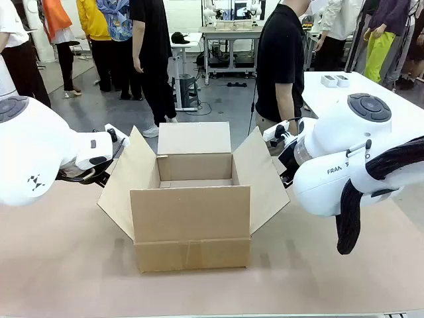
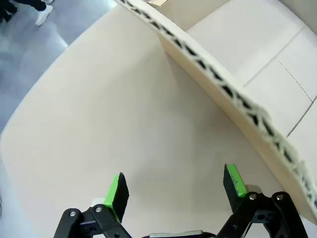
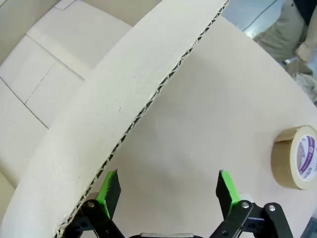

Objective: Wrap the clocks to prevent damage.
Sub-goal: Open the side flaps of the Package Box.

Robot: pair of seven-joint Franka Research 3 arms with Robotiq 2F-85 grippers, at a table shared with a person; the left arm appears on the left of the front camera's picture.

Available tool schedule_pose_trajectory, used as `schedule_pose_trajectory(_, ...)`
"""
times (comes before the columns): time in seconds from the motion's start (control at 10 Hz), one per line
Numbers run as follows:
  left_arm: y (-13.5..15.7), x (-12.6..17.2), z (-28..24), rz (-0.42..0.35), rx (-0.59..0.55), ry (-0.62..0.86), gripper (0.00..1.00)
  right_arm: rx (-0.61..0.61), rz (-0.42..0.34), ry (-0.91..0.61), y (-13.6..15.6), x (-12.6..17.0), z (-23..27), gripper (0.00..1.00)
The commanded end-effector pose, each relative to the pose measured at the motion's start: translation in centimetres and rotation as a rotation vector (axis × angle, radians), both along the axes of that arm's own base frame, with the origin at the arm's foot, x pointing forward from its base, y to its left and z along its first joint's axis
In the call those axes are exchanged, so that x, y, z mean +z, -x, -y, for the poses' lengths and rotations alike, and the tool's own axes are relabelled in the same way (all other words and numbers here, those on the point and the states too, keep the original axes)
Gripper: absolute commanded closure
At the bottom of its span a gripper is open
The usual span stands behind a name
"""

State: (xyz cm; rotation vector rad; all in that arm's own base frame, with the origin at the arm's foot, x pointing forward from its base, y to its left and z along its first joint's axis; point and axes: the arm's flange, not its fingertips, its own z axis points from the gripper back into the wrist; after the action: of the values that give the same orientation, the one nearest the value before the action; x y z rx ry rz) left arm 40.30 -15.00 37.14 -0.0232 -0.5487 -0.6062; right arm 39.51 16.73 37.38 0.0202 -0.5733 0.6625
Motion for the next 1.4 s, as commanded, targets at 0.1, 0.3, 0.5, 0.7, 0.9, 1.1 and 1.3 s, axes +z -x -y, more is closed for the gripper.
schedule_pose_trajectory(0.1,0.00,0.00,0.01,0.000,0.000,0.000,0.00,0.000,0.000,0.000,0.00,0.00,0.00,0.00)
schedule_pose_trajectory(0.3,0.00,0.00,0.01,0.000,0.000,0.000,0.00,0.000,0.000,0.000,0.00,0.00,0.00,0.00)
schedule_pose_trajectory(0.5,0.00,0.00,0.01,0.000,0.000,0.000,0.00,0.000,0.000,0.000,0.00,0.00,0.00,0.00)
schedule_pose_trajectory(0.7,0.00,0.00,0.01,0.000,0.000,0.000,0.00,0.000,0.000,0.000,0.00,0.00,0.00,0.00)
schedule_pose_trajectory(0.9,0.00,0.00,0.01,0.000,0.000,0.000,0.00,0.000,0.000,0.000,0.00,0.00,0.00,0.00)
schedule_pose_trajectory(1.1,0.00,0.00,0.01,0.000,0.000,0.000,0.00,0.000,0.000,0.000,0.00,0.00,0.00,0.00)
schedule_pose_trajectory(1.3,0.00,0.00,0.01,0.000,0.000,0.000,0.00,0.000,0.000,0.000,0.00,0.00,0.00,0.00)
